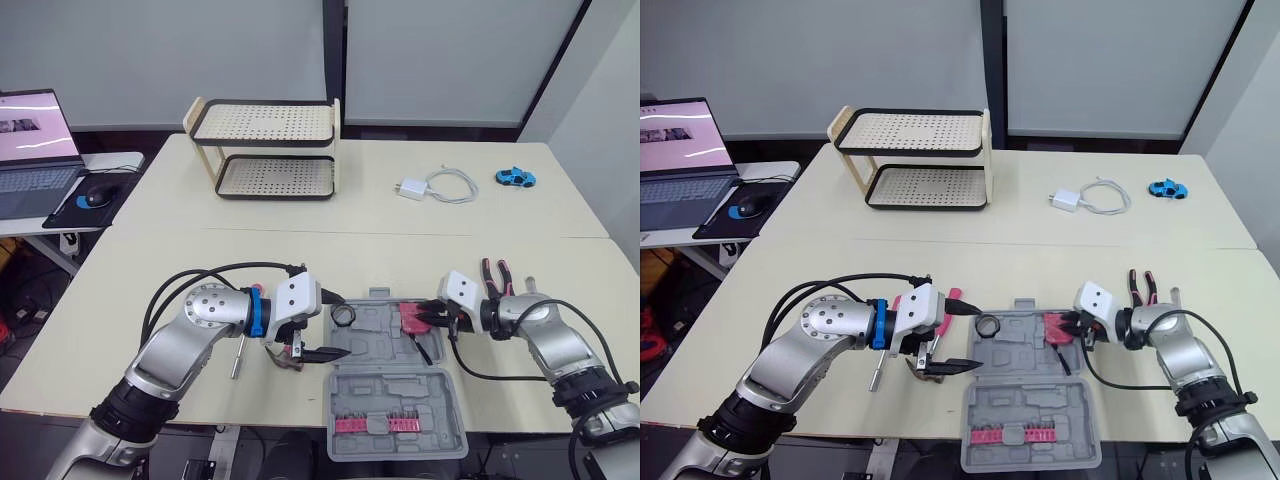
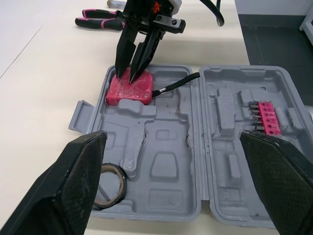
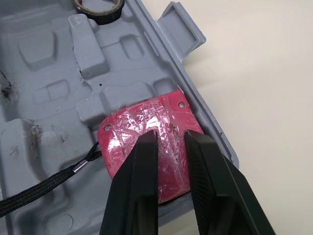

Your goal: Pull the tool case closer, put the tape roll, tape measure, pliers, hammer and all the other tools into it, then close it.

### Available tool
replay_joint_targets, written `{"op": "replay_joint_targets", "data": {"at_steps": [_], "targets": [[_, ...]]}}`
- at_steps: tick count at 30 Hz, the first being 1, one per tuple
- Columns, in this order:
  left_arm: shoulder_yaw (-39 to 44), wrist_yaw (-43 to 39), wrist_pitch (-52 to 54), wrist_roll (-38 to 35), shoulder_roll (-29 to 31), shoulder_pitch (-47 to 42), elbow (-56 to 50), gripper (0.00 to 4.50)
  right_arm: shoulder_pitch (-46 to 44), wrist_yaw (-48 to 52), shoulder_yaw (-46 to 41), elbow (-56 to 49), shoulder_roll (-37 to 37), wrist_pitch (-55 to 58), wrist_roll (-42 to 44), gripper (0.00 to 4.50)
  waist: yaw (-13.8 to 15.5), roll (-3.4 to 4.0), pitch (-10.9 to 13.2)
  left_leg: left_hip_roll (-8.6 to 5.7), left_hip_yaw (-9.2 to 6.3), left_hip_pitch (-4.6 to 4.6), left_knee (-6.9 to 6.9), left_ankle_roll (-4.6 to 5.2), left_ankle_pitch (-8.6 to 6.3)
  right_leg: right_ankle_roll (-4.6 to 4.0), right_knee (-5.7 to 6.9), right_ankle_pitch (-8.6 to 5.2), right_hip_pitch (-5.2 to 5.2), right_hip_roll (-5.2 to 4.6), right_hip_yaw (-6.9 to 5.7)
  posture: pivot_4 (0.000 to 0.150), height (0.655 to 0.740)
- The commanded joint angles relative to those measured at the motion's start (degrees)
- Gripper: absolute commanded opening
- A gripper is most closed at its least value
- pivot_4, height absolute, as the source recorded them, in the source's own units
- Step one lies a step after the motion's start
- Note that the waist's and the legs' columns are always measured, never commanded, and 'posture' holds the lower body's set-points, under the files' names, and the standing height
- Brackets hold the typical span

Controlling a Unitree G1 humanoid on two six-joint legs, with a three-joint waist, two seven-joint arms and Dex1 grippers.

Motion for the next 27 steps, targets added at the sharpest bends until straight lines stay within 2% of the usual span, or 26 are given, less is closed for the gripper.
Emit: {"op": "replay_joint_targets", "data": {"at_steps": [1, 10, 14, 17, 22, 27], "targets": [[1.4, 0.3, -0.7, -0.7, -0.2, -0.7, -1.3, 4.50, 1.2, -0.7, 1.3, 1.9, 0.4, 0.1, -2.1, 0.92, -0.2, 0.01, 0.0, 0.01, 0.00, 0.00, 0.00, 0.00, 0.00, 0.00, 0.00, 0.00, -0.01, 0.01, 0.00, 0.150, 0.7400], [4.3, 1.2, -0.5, -1.9, 0.1, -0.4, -0.7, 4.50, 1.5, -2.0, -4.0, -19.9, -0.2, 5.9, 4.0, 0.92, -0.8, 0.38, 0.4, 0.04, 0.10, -0.26, -0.03, -0.02, 0.00, 0.00, 0.09, 0.00, -0.38, 0.03, 0.11, 0.150, 0.7400], [7.6, 1.7, 0.4, -3.6, 1.1, 0.7, -0.7, 4.50, 1.8, -3.2, -7.0, -27.8, -1.9, 11.4, 6.3, 0.92, -0.7, 0.38, 0.4, 0.04, 0.09, -0.56, 0.02, -0.03, 0.00, 0.00, 0.22, 0.00, -0.73, 0.03, 0.12, 0.150, 0.7400], [14.5, 2.0, 0.3, -5.5, 3.4, 3.1, 1.2, 4.50, 4.0, -4.1, -13.0, -36.1, -5.8, 17.6, 9.0, 0.92, -0.7, 0.39, 0.4, 0.04, 0.10, -0.93, 0.10, -0.06, 0.03, -0.01, 0.30, 0.01, -1.14, 0.03, 0.12, 0.150, 0.7400], [26.4, 1.6, -1.0, -8.1, 7.6, 9.7, 6.3, 4.50, 13.6, -5.1, -26.3, -45.4, -11.9, 24.8, 13.1, 0.92, -0.6, 0.39, 0.4, 0.05, 0.09, -1.04, -0.02, -0.17, 0.08, -0.01, 0.22, 0.00, -1.23, 0.01, 0.09, 0.150, 0.7400], [34.3, 2.3, -6.8, -6.9, 8.6, 16.9, 12.1, 4.50, 27.3, -5.7, -39.7, -47.9, -12.6, 24.5, 12.8, 0.92, -0.4, 0.40, 0.4, 0.04, 0.13, -1.03, -0.01, -0.01, -0.01, -0.01, 0.18, 0.01, -1.18, -0.01, 0.10, 0.150, 0.7400]]}}
